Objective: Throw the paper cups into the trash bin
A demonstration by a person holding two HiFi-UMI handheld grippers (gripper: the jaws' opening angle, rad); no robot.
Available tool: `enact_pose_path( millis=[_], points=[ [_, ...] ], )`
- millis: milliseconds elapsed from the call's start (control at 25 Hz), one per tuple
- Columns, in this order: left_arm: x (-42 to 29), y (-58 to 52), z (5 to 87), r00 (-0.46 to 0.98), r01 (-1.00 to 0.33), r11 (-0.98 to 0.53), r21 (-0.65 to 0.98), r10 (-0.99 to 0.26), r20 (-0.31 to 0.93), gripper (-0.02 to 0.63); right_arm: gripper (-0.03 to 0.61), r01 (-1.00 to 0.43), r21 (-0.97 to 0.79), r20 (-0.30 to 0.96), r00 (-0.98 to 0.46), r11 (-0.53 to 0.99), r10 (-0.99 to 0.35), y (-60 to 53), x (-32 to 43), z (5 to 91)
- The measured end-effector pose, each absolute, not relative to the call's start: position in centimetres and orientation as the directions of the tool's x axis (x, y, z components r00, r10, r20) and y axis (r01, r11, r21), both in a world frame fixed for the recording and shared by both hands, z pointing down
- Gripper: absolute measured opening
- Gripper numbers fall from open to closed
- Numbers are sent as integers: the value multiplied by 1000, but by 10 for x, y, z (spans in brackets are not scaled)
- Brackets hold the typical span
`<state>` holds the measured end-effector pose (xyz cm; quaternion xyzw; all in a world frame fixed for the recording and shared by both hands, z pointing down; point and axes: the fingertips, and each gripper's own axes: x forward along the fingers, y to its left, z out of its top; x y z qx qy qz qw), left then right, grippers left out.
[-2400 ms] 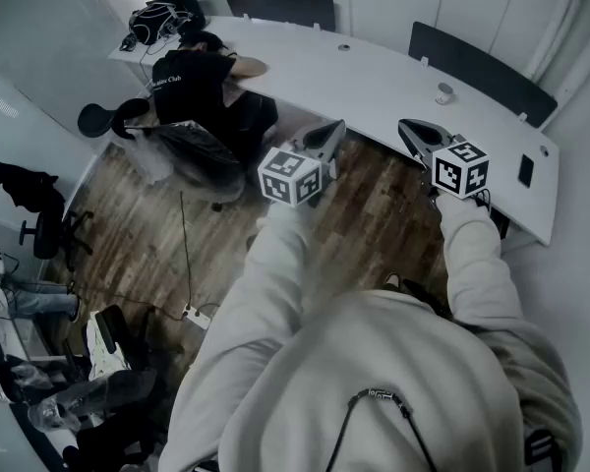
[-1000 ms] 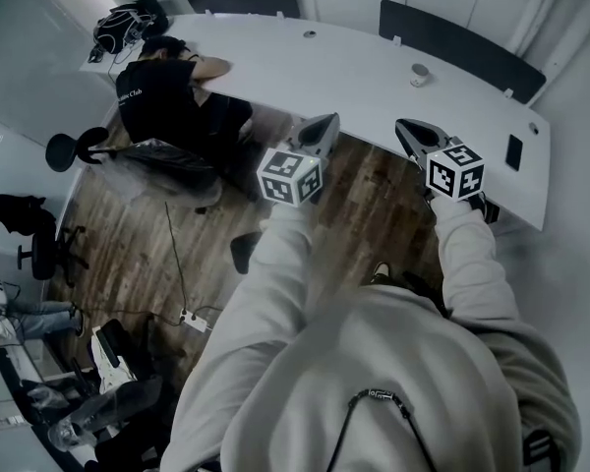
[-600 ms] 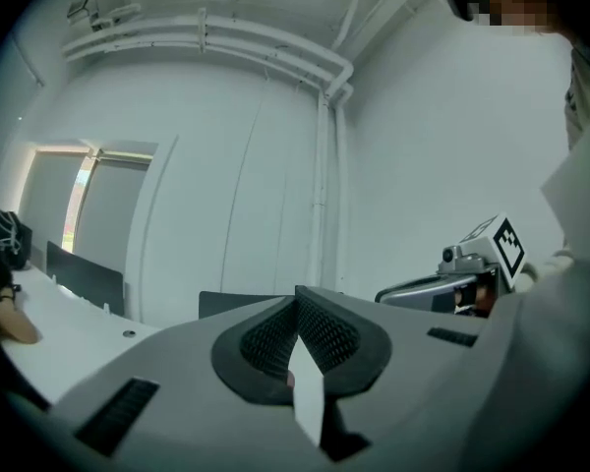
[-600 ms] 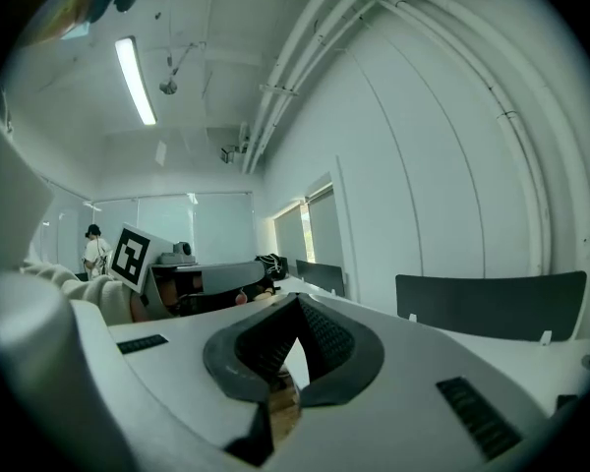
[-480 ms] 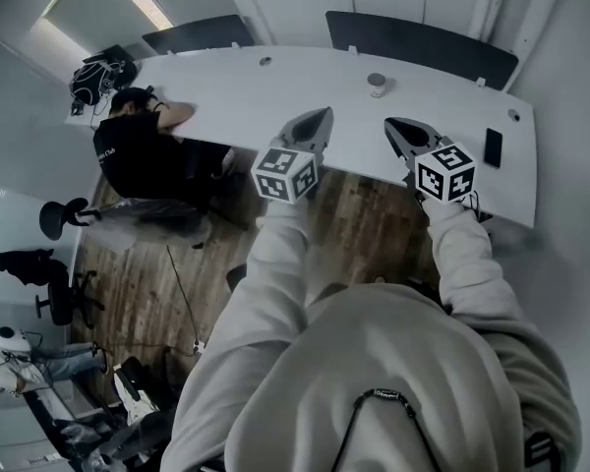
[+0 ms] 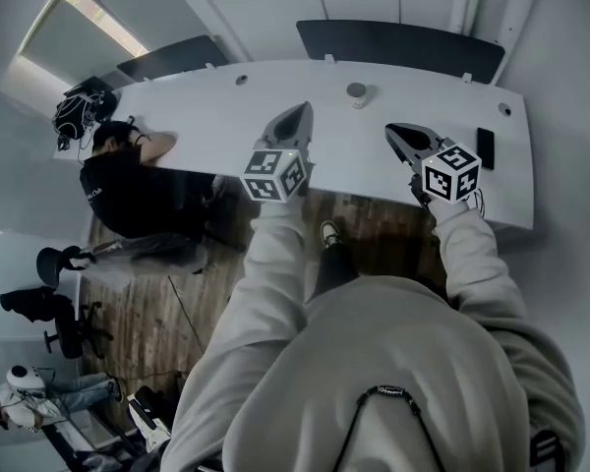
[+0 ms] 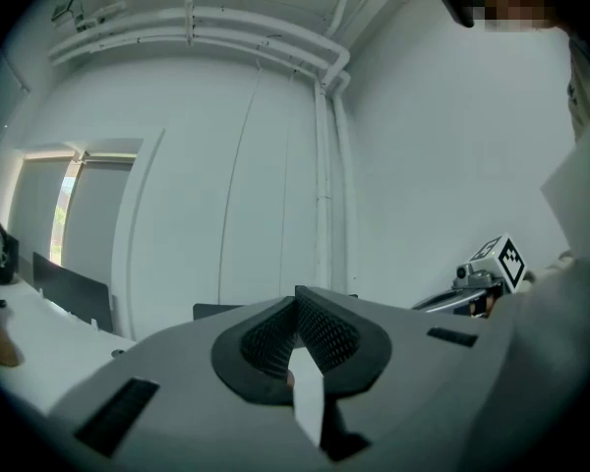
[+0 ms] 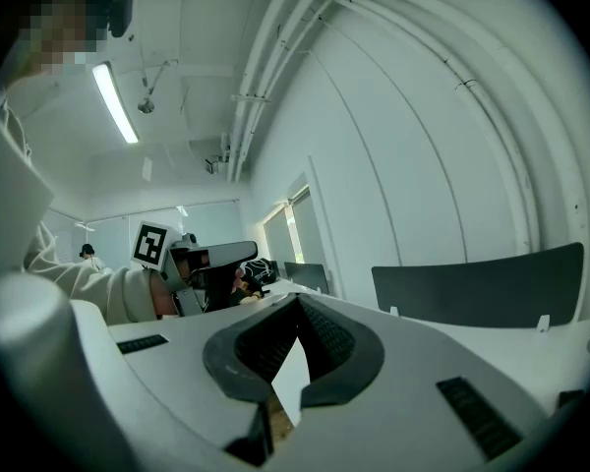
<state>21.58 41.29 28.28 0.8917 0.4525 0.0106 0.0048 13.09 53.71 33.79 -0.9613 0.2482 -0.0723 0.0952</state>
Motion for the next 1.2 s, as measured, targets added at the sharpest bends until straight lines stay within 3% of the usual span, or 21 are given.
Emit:
enact_pose_path(
  millis=[320,800,1200],
  points=[
    [311,443,289,529,849,-529,21,849,-4,-6,18,-427,-183,127,883,-885,-452,551,222,348],
    [468,469,310,326,941,-327,87,945,23,-6,18,-229,-186,187,946,-955,-264,580,375,348],
    [522,509,344,221,967,-229,112,972,73,-6,18,-88,-166,175,977,-982,-118,636,429,344]
  ],
)
